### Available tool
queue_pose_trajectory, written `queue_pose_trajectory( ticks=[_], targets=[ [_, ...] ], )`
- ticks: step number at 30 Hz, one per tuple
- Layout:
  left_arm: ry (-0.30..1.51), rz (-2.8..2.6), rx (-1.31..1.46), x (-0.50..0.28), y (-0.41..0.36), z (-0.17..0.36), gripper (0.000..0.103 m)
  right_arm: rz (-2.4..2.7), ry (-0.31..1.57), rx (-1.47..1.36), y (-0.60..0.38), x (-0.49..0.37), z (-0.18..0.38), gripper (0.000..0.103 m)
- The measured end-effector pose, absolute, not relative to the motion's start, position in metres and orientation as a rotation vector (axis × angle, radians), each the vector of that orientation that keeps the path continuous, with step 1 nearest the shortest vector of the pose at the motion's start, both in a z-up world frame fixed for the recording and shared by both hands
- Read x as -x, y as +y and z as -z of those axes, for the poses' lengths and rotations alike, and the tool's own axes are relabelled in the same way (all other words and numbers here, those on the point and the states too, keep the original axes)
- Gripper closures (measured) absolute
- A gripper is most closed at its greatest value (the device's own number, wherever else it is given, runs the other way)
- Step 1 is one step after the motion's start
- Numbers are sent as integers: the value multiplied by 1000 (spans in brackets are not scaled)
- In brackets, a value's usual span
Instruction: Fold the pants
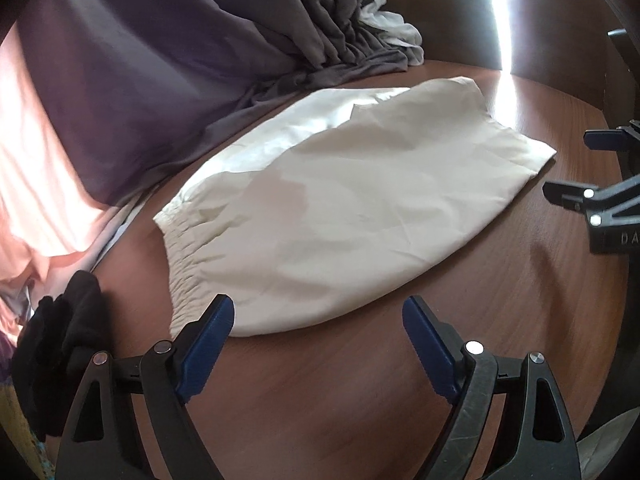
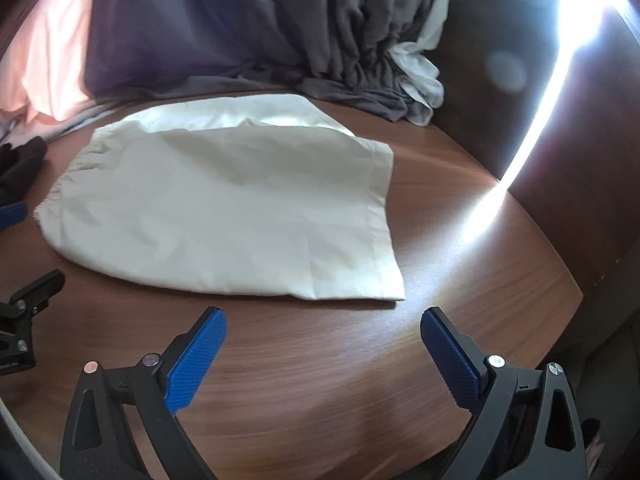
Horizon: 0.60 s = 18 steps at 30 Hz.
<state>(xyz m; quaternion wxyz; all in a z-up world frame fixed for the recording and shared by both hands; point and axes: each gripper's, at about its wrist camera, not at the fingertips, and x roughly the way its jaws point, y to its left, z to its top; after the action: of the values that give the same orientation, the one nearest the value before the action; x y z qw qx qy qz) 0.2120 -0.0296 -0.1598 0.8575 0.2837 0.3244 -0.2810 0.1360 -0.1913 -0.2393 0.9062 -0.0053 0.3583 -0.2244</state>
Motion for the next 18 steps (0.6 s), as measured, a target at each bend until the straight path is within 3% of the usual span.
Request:
queue_pose_trajectory(
  ticks=[6, 11, 18],
  targets=[
    [703, 610, -611, -221, -36, 166, 16, 527, 709, -111, -215, -138, 240, 6],
    [713, 616, -608, -227, -40, 168, 16, 558, 704, -254, -241, -146, 246, 21],
    [713, 628, -616, -228, -46, 169, 16, 555, 700, -388, -264, -149, 254, 30]
  ],
)
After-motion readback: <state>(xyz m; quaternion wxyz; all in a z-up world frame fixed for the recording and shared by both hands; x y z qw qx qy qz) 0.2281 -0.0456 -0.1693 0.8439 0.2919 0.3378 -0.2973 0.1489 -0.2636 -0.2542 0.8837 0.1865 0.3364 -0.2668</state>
